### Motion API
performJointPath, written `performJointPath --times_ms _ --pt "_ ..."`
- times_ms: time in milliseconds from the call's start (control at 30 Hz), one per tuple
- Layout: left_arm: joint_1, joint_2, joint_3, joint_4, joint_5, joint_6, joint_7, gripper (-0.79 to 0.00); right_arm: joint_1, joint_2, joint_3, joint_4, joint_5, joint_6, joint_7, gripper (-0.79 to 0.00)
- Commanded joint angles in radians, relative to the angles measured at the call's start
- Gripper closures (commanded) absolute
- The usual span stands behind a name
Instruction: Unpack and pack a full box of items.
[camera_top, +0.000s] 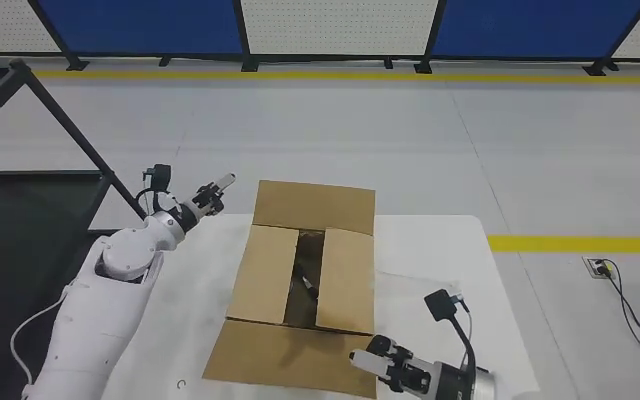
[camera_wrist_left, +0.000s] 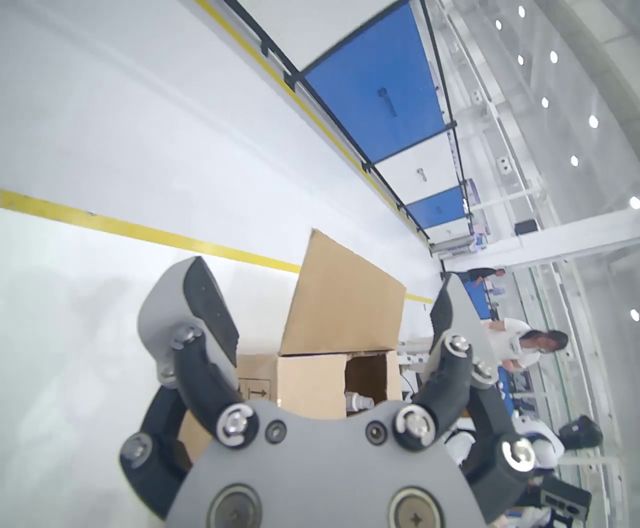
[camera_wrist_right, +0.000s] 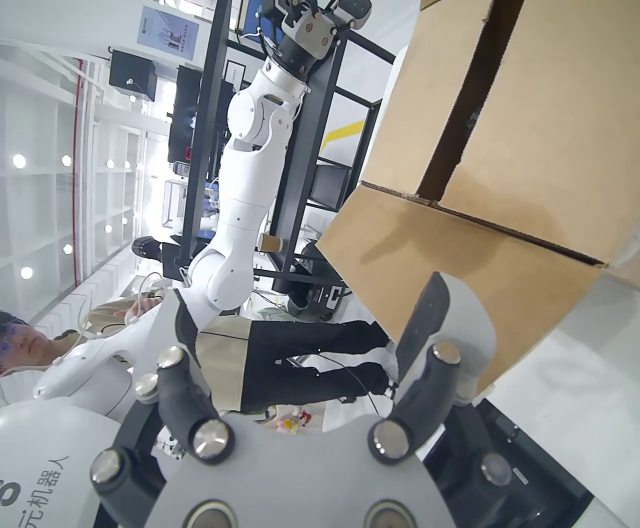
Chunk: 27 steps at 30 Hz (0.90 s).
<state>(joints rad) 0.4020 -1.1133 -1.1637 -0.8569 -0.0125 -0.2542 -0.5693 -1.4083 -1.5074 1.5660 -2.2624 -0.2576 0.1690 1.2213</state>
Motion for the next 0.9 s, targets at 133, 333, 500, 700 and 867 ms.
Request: performJointPath --times_ms 133,333,500,700,867 --pt "-0.107 -0.054 0.101 0.231 -0.018 -0.241 -0.046 -0.785 -0.035 0.017 0.036 -0.013 0.040 0.003 0.009 -0.785" --pt "-0.197 -0.116 0.181 0.405 -0.038 -0.306 -0.100 -0.785 -0.085 0.032 0.066 -0.036 0.079 0.006 -0.002 -0.785" --pt "-0.242 -0.163 0.216 0.499 -0.071 -0.306 -0.147 -0.785 -0.120 0.047 0.080 -0.056 0.101 0.018 0.019 -0.785" --pt "-0.278 -0.198 0.231 0.573 -0.094 -0.322 -0.170 -0.785 -0.158 0.065 0.105 -0.079 0.105 0.050 0.049 -0.785" --pt "-0.292 -0.208 0.219 0.602 -0.128 -0.392 -0.207 -0.785 -0.179 0.082 0.106 -0.079 0.081 0.096 0.086 -0.785"
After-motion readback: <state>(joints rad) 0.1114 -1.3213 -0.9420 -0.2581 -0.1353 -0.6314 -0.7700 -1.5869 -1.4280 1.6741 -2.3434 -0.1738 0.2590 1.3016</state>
